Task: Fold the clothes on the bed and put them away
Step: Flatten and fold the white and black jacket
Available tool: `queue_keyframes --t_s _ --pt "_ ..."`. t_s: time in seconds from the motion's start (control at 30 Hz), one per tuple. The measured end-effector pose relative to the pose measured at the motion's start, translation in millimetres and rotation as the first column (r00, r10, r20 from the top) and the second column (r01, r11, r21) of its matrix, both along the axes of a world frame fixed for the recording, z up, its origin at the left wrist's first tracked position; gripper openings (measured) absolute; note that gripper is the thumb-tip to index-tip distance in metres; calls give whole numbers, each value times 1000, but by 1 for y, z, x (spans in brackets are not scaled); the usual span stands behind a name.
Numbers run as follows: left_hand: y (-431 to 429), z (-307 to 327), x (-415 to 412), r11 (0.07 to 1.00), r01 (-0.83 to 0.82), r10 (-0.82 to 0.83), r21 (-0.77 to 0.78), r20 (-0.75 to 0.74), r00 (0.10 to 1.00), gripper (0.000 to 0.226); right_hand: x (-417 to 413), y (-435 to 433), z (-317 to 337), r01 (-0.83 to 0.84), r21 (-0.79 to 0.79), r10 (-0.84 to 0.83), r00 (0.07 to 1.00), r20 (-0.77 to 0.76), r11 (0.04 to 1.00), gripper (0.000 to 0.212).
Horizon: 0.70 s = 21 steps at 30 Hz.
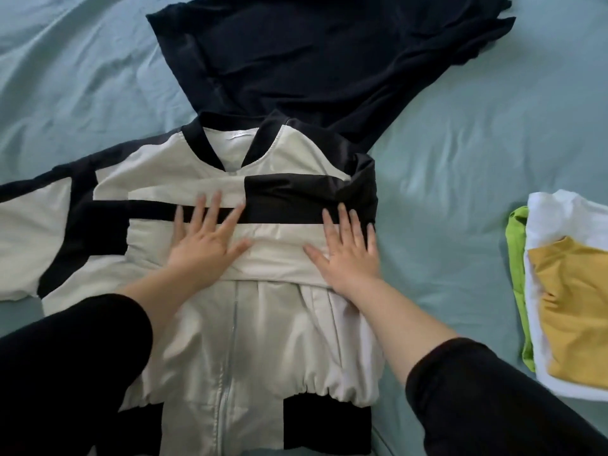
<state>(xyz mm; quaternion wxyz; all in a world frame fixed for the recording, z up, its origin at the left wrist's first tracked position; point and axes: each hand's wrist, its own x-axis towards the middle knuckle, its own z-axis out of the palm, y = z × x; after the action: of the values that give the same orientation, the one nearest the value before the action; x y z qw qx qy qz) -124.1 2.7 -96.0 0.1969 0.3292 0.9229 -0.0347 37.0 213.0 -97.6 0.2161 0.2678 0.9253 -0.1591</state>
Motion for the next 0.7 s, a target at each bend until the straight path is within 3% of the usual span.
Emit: queue_keyframes --t_s 0.07,0.27,0.37,0.47,0.53,0.63,0.7 --pt "-34 0 -17 994 -108 108 -30 11 994 68 1 4 -9 -10 20 9 1000 7 1000 74" --pt "-50 19 -14 969 -176 185 -174 38 982 74 -6 -3 7 -18 48 12 992 129 999 75" --pt "-50 28 11 986 -132 137 -99 45 990 78 -14 -28 27 11 43 -14 997 78 999 75" --pt "-74 28 21 995 -50 56 -90 56 997 79 -7 -63 36 -207 -36 205 977 -59 978 67" --pt "-95 26 14 989 -63 86 -137 165 983 77 5 -72 34 -267 -56 270 962 41 962 64" --pt "-112 27 1 993 5 24 -119 242 970 73 2 -85 36 -137 -39 142 973 184 990 65" --pt "-121 35 -3 998 51 -43 -26 246 968 68 -10 -110 44 -58 -49 65 984 167 997 68"
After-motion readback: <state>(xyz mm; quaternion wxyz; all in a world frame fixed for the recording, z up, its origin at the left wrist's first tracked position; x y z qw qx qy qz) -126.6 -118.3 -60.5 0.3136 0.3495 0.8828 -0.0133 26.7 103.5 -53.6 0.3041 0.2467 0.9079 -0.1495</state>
